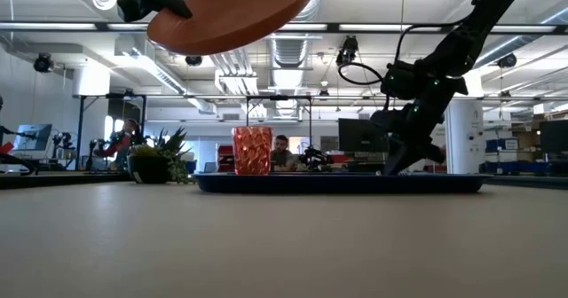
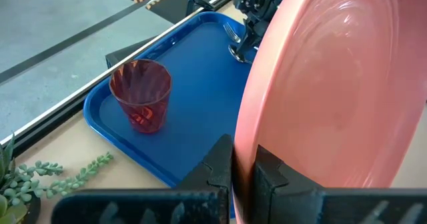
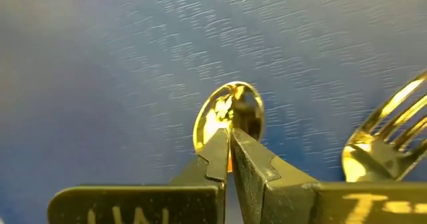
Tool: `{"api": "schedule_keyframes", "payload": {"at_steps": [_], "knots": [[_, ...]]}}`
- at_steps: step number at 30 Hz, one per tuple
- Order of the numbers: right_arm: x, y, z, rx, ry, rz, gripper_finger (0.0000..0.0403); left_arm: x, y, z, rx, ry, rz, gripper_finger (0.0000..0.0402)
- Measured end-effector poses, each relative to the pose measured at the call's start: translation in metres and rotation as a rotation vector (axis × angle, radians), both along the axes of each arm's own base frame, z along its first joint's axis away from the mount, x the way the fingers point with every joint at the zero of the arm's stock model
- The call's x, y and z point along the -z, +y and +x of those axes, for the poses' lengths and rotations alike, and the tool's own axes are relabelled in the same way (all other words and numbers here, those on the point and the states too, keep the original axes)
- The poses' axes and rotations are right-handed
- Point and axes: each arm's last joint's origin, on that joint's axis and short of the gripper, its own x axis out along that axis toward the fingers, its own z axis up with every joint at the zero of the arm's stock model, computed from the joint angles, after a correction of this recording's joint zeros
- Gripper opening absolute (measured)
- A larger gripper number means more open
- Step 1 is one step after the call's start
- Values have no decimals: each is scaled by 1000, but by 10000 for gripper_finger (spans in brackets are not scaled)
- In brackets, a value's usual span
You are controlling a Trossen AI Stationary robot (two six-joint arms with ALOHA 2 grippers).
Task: Pick and place plate/cup/fork/spoon on tray
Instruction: Put the plate on the center of the serving tray
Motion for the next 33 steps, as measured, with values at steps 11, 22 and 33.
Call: {"api": "schedule_keyframes", "payload": {"at_steps": [11, 22, 33], "knots": [[0, -12, -11, 33, 9, -29, 8, 0, 0, 0, -9, -6, -13, 0], [0, -19, -18, 44, 13, -42, 8, 0, 0, 0, -11, -7, -17, 0], [-45, -3, -10, -25, -181, -116, 8, 22, 5, 30, -33, 127, -18, 0]]}}
